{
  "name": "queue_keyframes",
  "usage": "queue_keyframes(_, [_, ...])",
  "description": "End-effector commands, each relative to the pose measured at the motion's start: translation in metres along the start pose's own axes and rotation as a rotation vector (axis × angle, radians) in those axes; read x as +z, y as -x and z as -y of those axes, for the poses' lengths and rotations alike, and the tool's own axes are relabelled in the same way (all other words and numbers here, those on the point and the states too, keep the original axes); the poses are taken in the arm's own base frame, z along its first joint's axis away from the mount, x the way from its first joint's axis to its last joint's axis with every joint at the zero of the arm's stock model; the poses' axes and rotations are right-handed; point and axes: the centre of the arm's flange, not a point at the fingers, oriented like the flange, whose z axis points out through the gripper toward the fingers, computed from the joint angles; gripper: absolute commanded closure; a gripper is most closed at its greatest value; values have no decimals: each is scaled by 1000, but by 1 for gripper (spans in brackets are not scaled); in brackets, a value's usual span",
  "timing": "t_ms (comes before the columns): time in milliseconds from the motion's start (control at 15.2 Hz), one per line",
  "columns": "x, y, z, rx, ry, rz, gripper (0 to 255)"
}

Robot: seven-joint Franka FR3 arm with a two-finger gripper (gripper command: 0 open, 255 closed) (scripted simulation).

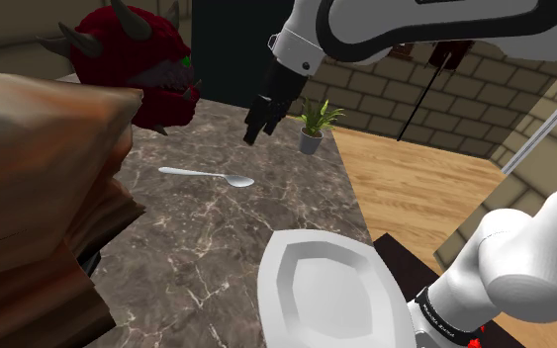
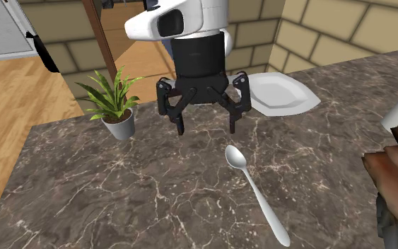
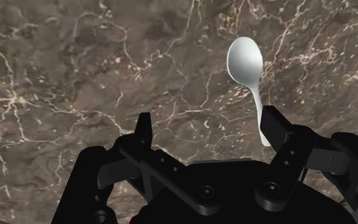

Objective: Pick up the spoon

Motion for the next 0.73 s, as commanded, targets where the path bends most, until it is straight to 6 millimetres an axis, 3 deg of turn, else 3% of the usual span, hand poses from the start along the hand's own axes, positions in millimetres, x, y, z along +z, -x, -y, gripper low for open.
queue_keyframes(0, [11, -17, 18, -46, -10, -1, 0])
queue_keyframes(462, [55, -57, 83, -203, -44, -2, 0])
queue_keyframes(660, [69, -59, 89, -217, -47, -2, 0])
